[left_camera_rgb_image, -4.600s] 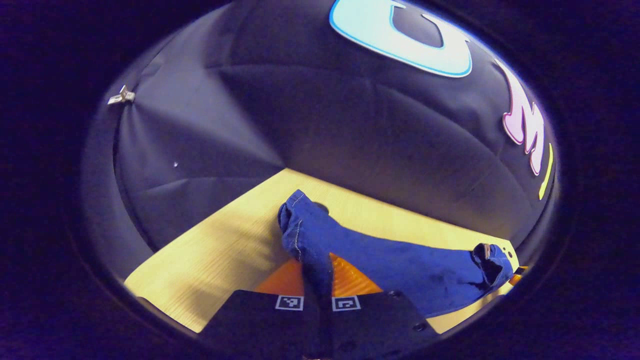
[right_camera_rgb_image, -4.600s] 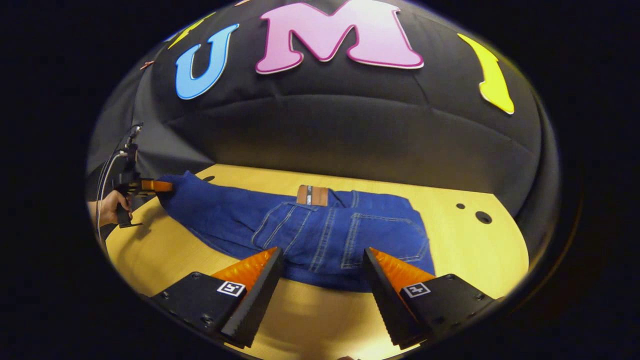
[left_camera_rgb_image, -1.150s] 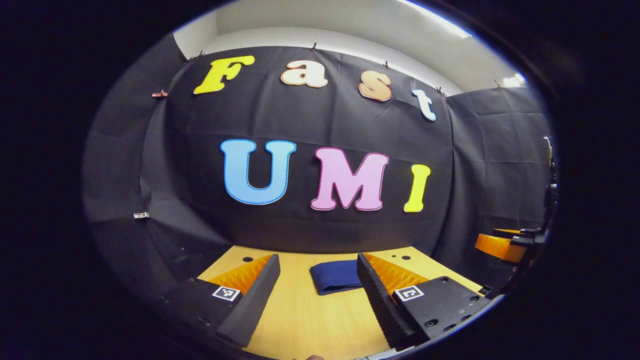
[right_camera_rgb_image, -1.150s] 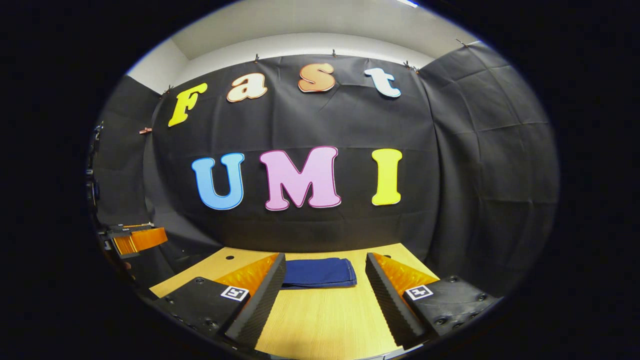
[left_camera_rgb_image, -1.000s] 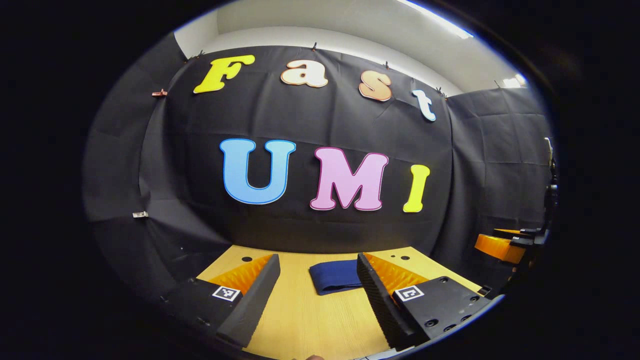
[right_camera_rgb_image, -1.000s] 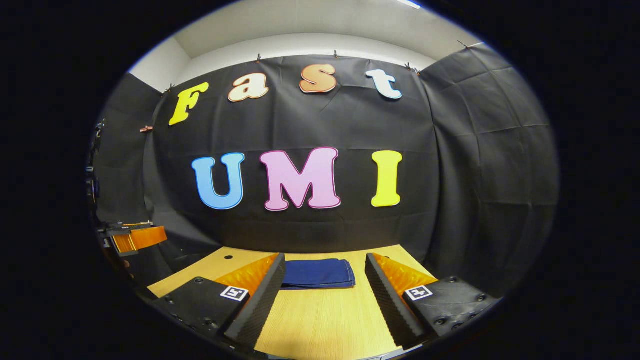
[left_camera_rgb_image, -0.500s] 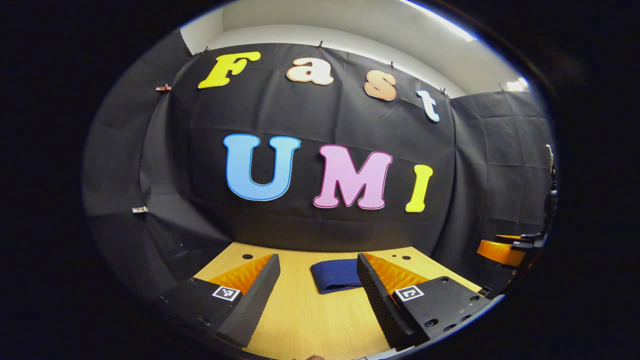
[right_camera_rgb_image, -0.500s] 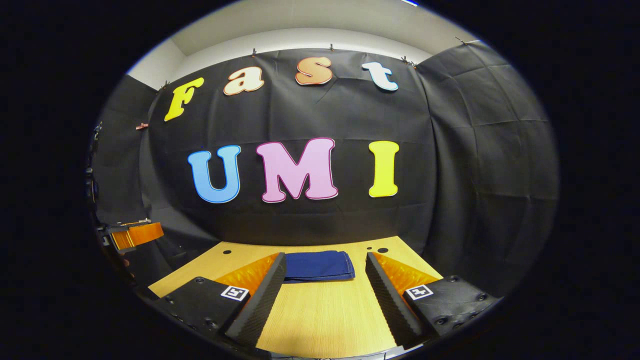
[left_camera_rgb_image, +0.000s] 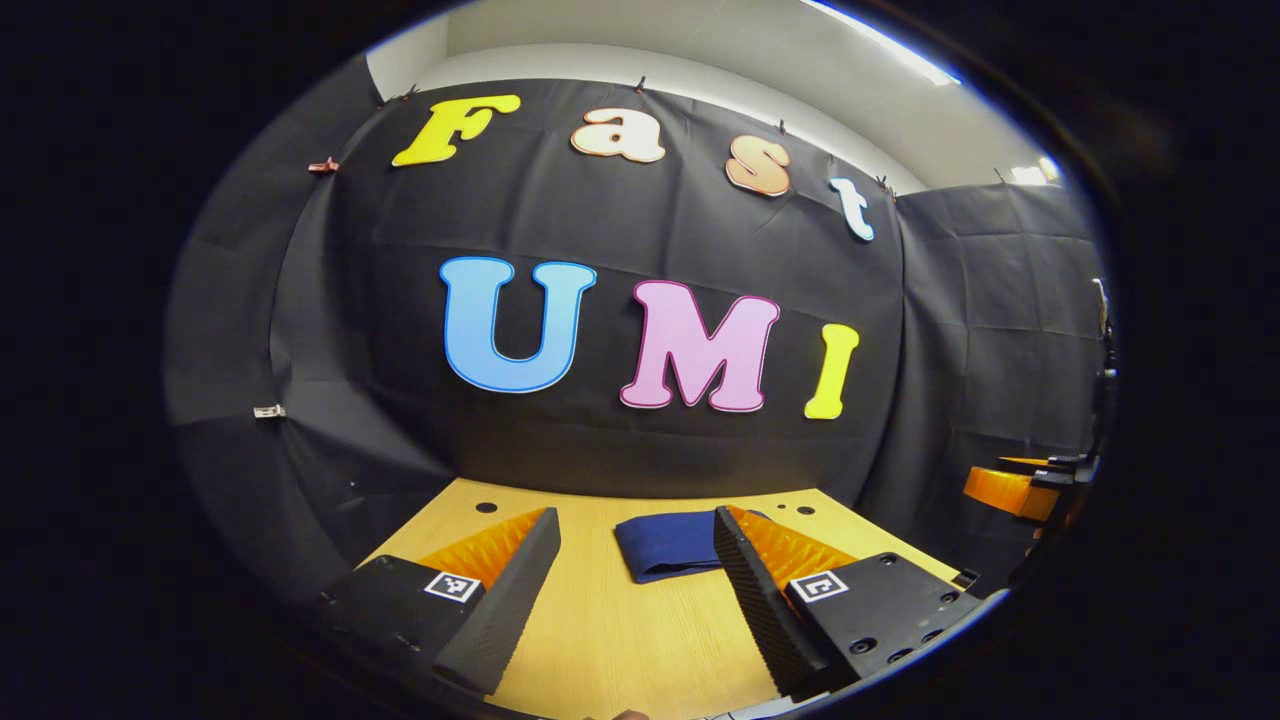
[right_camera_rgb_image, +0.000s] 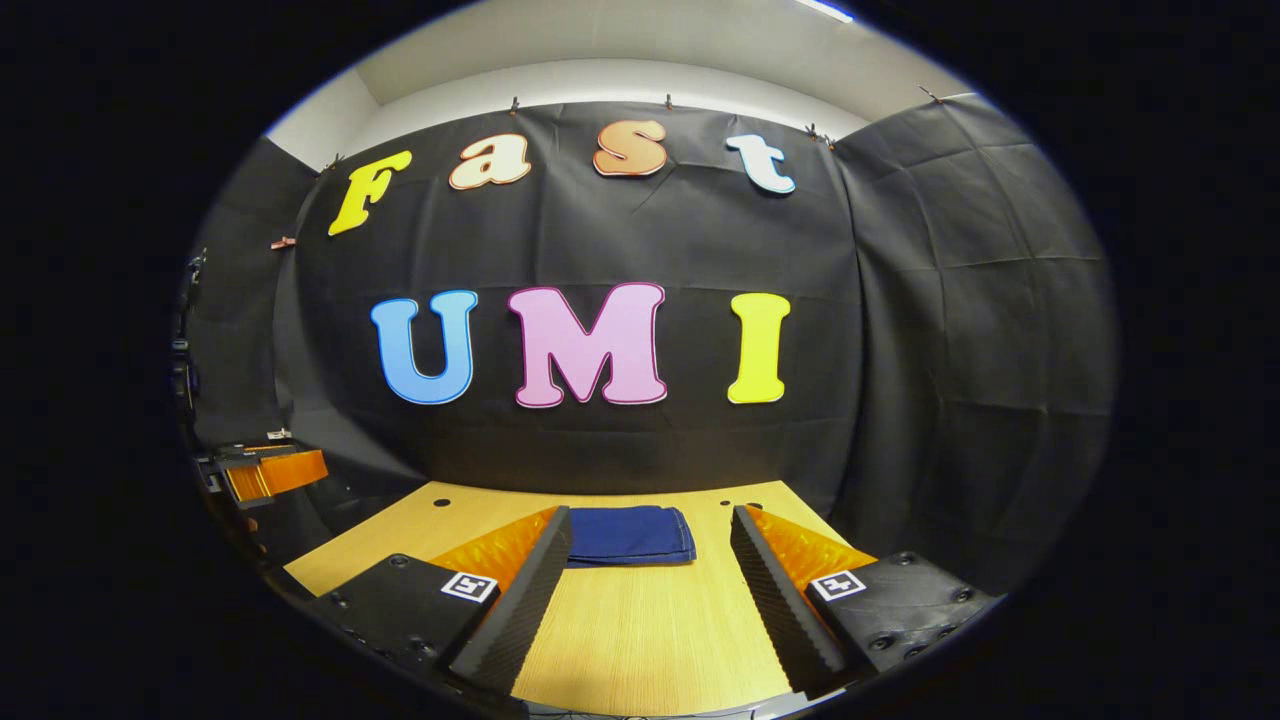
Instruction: Grasp the waist and the cuffs of the jeans and fold them to make the two legs overlap; first hold the waist and fold one-third of the jeans toward the cuffs, then hold the cuffs and fold the remaining one-third in the same direction to finish folding.
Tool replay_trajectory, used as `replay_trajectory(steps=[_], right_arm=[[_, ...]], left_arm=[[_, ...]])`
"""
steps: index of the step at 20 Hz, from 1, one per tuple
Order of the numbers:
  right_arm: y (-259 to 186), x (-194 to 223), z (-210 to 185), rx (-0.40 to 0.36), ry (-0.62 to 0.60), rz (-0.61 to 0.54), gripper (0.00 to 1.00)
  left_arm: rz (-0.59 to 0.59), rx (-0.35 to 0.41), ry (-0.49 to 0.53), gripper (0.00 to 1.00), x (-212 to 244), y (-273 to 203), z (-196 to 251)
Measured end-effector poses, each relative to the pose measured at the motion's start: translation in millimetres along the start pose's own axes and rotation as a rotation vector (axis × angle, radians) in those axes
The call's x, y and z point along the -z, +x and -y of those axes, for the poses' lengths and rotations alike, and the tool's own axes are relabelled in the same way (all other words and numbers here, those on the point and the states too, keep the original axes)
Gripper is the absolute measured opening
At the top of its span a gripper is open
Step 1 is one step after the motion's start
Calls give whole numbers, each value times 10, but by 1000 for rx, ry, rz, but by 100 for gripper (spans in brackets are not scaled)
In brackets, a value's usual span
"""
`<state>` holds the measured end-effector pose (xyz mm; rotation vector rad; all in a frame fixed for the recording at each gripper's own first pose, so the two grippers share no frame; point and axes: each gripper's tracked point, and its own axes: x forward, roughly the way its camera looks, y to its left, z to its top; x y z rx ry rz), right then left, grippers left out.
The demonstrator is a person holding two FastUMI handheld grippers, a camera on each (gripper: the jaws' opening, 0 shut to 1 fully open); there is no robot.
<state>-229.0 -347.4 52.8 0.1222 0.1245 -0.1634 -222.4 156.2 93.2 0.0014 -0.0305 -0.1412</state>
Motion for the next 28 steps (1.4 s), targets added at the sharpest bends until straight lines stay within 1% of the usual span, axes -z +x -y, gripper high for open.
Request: replay_trajectory(steps=[7,8,9,10,11,17,28], right_arm=[[24,-14,45,4,1,-1,97],[18,-17,45,1,0,0,97],[26,-28,42,-1,-2,2,97],[31,-26,32,-2,-3,5,97],[38,-10,33,-4,-5,6,97],[39,37,6,-19,-4,-5,97],[12,56,118,-4,5,-2,97]], left_arm=[[-2,14,34,96,-22,48,55],[-5,16,31,92,-20,50,48],[-6,16,28,92,-26,52,36],[-9,18,28,96,-22,65,19],[-11,17,32,96,-23,70,16],[-20,7,43,96,-17,85,34],[-38,13,55,96,-4,134,19]])
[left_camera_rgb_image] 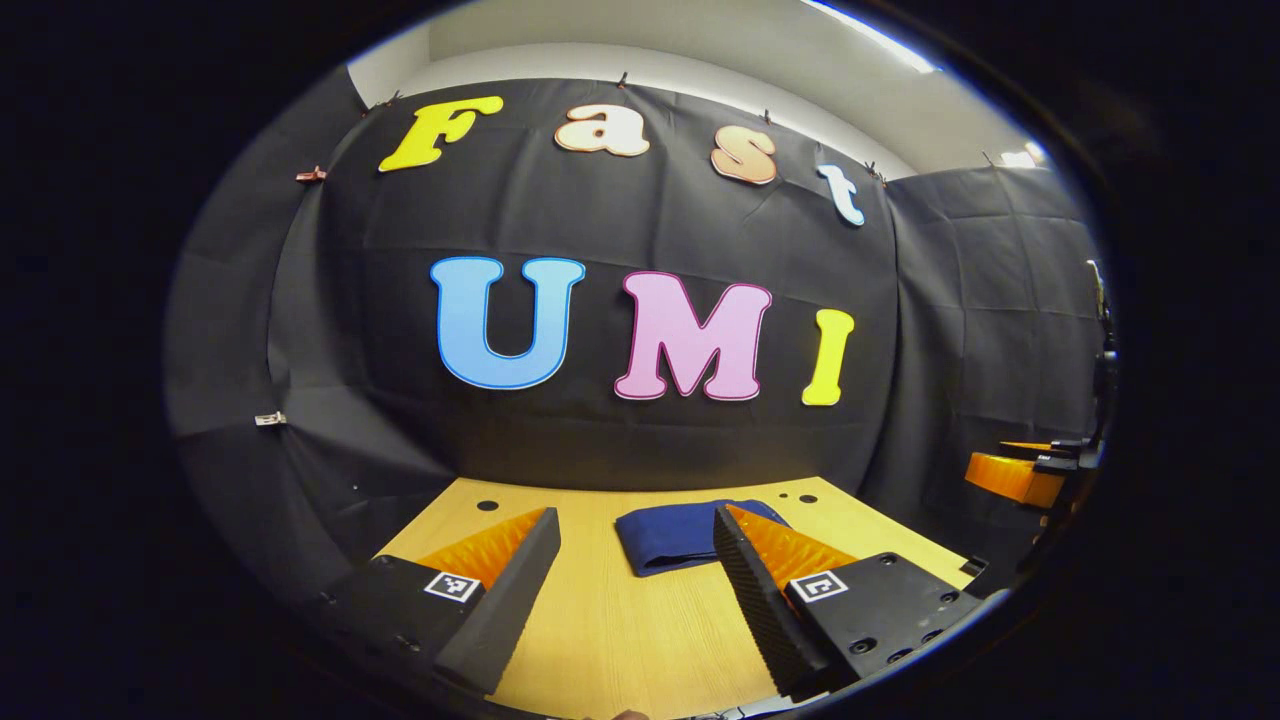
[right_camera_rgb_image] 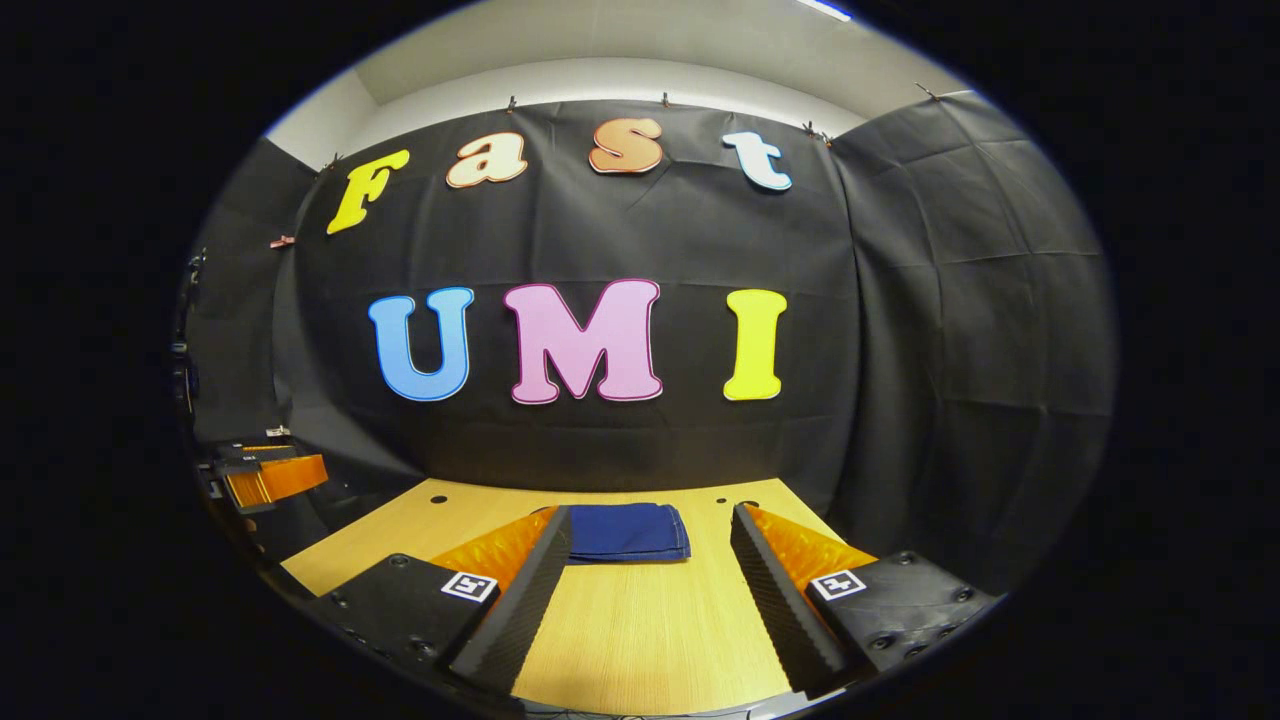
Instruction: Grasp the waist and the cuffs of the jeans and fold them to make the two legs overlap; first hold the waist and fold one-third of the jeans toward the cuffs, then hold the cuffs and fold the remaining one-third in the same direction to finish folding.
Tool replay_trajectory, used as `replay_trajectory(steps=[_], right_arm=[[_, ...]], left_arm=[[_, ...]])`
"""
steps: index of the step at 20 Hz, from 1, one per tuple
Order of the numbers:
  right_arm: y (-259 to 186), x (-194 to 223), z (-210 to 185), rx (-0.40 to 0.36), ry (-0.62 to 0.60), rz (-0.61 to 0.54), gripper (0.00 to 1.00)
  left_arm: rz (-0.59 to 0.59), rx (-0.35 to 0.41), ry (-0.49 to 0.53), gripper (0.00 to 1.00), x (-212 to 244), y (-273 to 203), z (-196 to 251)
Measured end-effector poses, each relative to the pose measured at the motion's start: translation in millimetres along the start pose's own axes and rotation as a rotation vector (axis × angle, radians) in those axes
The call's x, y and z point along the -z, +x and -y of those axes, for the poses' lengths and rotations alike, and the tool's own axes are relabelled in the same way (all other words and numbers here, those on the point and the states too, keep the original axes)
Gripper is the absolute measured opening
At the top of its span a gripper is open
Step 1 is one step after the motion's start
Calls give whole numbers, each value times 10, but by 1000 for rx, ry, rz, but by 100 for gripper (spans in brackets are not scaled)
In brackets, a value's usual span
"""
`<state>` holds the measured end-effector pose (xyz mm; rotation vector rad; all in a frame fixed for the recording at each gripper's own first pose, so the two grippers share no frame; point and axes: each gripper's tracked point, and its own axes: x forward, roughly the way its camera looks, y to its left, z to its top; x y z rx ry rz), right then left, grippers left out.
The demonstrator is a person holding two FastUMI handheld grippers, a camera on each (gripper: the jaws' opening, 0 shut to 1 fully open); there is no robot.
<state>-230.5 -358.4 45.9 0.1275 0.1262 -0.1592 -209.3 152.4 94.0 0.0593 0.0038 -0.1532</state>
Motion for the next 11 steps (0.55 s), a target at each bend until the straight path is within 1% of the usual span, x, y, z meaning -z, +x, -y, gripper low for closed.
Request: replay_trajectory(steps=[1,2,6,8,11], right_arm=[[4,-11,2,-2,2,2,98],[20,-18,2,-6,7,4,97],[74,-8,6,-28,32,-2,97],[118,91,10,-40,35,-46,97],[229,49,-40,-68,13,-70,97]], left_arm=[[-5,-3,8,92,0,15,4],[-7,-10,14,96,-16,23,19],[-30,-9,15,97,-50,27,-6],[-16,-16,40,96,-121,-11,11],[-3,-35,57,96,-201,-139,78]])
